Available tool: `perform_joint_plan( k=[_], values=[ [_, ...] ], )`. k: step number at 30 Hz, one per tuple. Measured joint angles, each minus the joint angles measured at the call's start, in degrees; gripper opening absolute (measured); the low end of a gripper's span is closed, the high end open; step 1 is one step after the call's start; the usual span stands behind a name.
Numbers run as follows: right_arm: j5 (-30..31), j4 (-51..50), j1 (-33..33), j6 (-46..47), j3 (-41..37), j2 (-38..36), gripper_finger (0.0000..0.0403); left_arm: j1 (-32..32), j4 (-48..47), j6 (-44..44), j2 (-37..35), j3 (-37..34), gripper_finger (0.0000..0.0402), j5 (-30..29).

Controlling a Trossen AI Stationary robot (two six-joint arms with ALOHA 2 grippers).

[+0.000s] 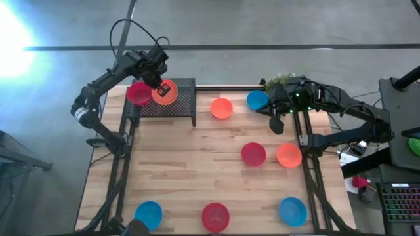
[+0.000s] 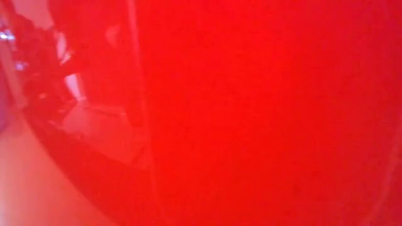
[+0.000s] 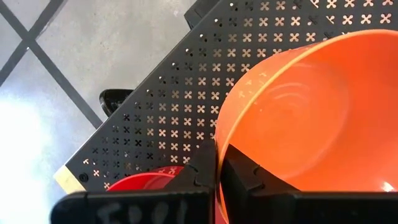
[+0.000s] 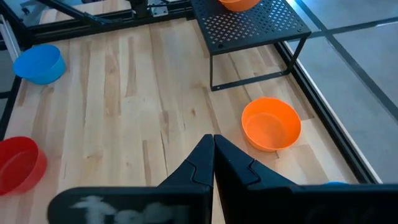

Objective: Pick & Place Mini bowls
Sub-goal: Put the bottom left orange bowl on the shelf

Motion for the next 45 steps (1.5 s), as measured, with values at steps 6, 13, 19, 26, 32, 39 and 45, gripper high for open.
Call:
perform_joint_plan(
  k=[6, 13, 19, 26, 32, 39, 45],
  values=[
    [0.0, 0.0, -0.01, 0.05, 0.0, 0.0, 0.0008, 0.0, 0.02, 1.04, 0.0, 0.0, 0.0037, -1.74],
    [0.0, 0.0, -0.01, 0.15, 0.0, 0.0, 0.0008, 0.01, 0.17, 2.0, 0.0, -0.02, 0.0076, -3.09],
    [0.0, 0.0, -0.02, 0.03, 0.0, 0.0, 0.0008, -0.02, 0.15, 1.75, 0.0, 1.51, 0.0078, -2.68],
    [0.02, 0.07, -0.02, 0.02, 0.0, 0.0, 0.0008, -1.74, 1.9, 1.42, -0.09, 5.16, 0.0078, 6.5],
    [0.02, 0.09, 0.0, -0.24, 0.0, 0.0, 0.0009, -5.14, 1.2, 4.83, 0.36, 4.19, 0.0078, 7.68],
    [0.02, 0.13, 0.0, -0.28, 0.0, 0.0, 0.0008, -5.42, -6.77, 4.19, 1.72, 3.49, 0.0078, 5.71],
    [0.02, 0.14, -0.02, -0.48, 0.0, 0.0, 0.0008, -5.38, -8.69, 4.11, 2.07, 2.73, 0.0078, 0.82]
  ],
)
